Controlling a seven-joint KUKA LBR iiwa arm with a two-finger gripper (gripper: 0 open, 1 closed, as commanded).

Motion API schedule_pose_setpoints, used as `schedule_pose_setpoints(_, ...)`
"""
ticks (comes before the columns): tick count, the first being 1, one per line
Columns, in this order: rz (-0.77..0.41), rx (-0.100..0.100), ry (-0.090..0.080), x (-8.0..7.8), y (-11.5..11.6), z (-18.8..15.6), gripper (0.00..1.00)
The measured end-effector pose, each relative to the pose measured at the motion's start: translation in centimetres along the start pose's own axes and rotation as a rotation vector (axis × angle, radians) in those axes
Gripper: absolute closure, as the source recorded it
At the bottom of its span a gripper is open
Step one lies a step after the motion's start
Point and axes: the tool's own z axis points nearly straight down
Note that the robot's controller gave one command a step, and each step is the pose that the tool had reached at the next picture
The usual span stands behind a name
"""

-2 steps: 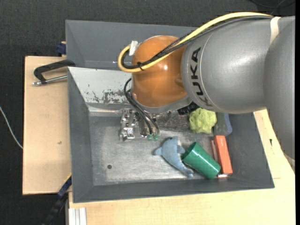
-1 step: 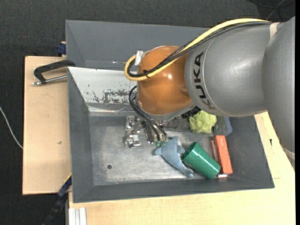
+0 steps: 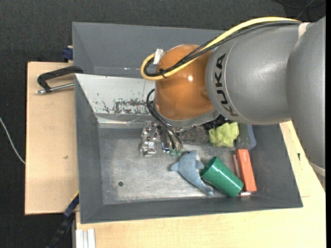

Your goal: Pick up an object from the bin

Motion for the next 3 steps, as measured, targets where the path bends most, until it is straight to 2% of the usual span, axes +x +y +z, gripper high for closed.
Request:
schedule_pose_setpoints(1, 0.085, 0.003, 0.007, 1.83, 2.4, 3.52, 0.0)
schedule_pose_setpoints(2, 0.089, 0.002, 0.005, 1.75, 2.33, 3.4, 1.0)
schedule_pose_setpoints(3, 0.089, 0.002, 0.005, 1.74, 2.32, 3.4, 1.0)
